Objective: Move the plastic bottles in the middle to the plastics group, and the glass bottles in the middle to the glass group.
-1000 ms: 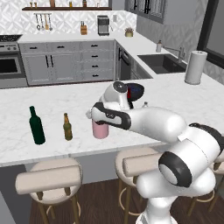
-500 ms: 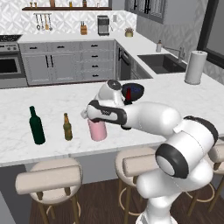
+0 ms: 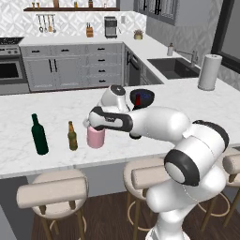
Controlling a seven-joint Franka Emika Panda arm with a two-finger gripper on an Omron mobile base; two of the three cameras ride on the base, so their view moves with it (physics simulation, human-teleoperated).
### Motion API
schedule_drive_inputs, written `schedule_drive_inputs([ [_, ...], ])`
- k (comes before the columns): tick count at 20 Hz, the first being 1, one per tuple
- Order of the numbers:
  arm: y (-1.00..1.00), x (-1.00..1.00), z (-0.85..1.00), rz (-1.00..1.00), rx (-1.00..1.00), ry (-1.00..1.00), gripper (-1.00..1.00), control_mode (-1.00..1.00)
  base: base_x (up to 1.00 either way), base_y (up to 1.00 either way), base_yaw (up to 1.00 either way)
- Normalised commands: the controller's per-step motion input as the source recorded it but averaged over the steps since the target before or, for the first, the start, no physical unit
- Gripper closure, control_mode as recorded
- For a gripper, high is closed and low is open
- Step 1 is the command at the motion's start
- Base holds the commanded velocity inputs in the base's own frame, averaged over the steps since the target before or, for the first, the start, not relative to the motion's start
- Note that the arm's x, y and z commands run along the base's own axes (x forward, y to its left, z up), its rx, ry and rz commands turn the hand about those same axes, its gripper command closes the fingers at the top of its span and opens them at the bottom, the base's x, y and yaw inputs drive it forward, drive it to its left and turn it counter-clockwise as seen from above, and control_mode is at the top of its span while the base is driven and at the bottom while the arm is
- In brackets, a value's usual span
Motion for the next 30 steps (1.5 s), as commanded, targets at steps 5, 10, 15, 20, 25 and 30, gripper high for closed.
schedule_drive_inputs([
  [5, 0.06, 0.09, -0.02, 0.02, 0.00, 0.00, 1.00, -1.00, 0.00, 0.00, 0.00],
  [10, 0.01, 0.09, -0.01, 0.02, 0.00, 0.00, 1.00, -1.00, 0.00, 0.00, 0.00],
  [15, 0.05, 0.15, -0.16, 0.01, 0.00, 0.00, 1.00, -1.00, 0.00, 0.00, 0.00],
  [20, 0.11, 0.12, -0.45, 0.00, 0.00, 0.00, 1.00, -1.00, 0.00, 0.00, 0.00],
  [25, 0.16, 0.07, -0.12, 0.00, 0.00, 0.00, 1.00, -1.00, 0.00, 0.00, 0.00],
  [30, 0.19, 0.23, -0.25, 0.00, 0.00, 0.00, 1.00, -1.00, 0.00, 0.00, 0.00],
])
